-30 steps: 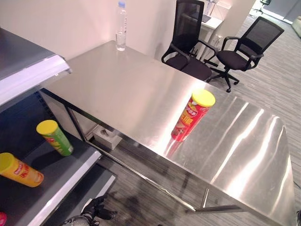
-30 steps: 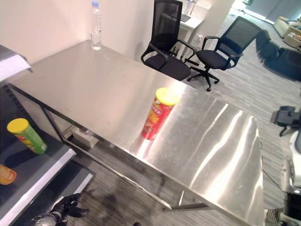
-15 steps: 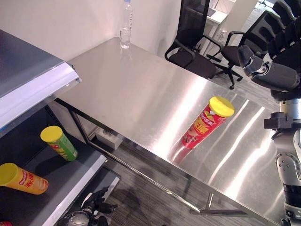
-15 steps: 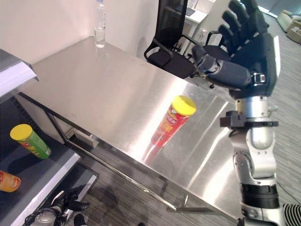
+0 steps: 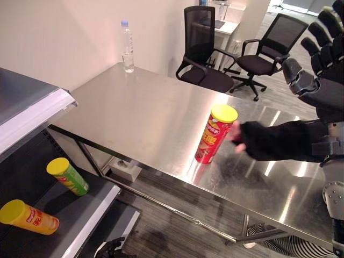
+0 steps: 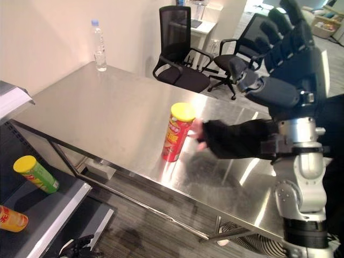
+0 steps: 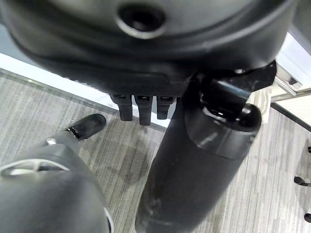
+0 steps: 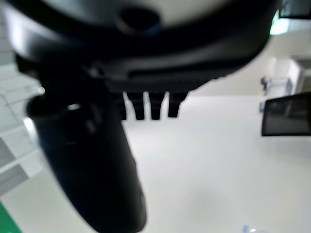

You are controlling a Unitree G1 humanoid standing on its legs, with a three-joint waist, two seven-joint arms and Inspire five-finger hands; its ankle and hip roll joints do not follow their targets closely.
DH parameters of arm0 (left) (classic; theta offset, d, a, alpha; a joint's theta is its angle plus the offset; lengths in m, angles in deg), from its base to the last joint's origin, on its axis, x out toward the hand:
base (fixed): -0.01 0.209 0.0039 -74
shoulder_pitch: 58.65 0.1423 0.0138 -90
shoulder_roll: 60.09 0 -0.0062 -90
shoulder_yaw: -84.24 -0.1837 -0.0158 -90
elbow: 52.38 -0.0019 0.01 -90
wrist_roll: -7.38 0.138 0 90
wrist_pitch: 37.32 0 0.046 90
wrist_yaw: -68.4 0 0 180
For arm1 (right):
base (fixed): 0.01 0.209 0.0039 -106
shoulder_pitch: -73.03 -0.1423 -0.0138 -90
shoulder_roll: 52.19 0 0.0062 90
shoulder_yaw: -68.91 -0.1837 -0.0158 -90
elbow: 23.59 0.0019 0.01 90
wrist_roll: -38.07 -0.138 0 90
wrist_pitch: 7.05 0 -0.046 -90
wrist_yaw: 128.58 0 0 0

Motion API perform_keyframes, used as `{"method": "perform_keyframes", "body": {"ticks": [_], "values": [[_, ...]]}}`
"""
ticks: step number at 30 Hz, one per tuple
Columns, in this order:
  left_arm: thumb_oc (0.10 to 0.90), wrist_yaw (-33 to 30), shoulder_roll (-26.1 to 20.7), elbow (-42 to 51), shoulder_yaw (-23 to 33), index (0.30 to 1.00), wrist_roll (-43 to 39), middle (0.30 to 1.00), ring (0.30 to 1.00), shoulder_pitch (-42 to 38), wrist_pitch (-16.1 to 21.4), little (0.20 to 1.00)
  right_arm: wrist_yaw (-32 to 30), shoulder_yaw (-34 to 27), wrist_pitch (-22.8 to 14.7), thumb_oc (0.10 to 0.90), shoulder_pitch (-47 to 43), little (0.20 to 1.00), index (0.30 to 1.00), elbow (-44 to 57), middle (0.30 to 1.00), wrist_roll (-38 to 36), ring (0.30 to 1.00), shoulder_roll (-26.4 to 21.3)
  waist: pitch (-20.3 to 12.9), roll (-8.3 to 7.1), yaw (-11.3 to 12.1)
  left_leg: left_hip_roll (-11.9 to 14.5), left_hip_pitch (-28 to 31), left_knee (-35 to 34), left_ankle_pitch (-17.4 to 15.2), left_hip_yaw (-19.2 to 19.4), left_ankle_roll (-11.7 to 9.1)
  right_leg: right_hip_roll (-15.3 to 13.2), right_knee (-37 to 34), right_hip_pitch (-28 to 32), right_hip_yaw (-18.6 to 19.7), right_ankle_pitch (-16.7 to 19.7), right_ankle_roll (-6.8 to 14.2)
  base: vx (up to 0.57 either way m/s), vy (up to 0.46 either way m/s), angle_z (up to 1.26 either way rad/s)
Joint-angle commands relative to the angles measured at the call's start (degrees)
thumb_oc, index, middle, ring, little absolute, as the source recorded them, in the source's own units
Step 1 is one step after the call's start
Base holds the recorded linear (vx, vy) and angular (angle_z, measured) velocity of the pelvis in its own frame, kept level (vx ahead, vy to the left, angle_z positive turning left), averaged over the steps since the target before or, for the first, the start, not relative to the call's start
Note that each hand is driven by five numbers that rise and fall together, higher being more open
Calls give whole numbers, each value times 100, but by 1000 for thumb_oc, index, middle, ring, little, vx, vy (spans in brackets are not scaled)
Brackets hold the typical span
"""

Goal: Put the goods on the table back onto the shelves and tidy them up.

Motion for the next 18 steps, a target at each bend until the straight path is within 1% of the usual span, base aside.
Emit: {"method": "perform_keyframes", "body": {"ticks": [1,5,12,18], "values": [[800,75,-121,-44,9,900,178,900,900,-368,277,900,264,-474,-240,800,-331,900,900,579,900,-123,900,-604,-99,39,161,358,387,97,-310,393,-105,-171,102,-88,-178,-271,401,0,0,0],[800,106,-116,-31,-39,900,245,900,900,-362,288,900,377,-465,-132,800,-168,900,900,507,900,-156,900,-585,-76,46,153,402,399,124,-299,398,-126,-132,87,-67,-191,-314,372,0,0,0],[800,119,-110,-12,-51,900,219,900,900,-377,290,900,408,-407,-98,800,-154,900,900,338,900,-157,900,-525,-76,52,195,428,361,122,-265,362,-135,-110,76,-67,-227,-327,359,0,0,0],[800,85,-81,-31,-17,900,228,900,900,-382,284,900,396,-443,-96,800,-44,900,900,619,900,-46,900,-364,-72,67,213,408,341,116,-267,320,-127,-135,71,-32,-292,-333,360,0,0,0]]}}
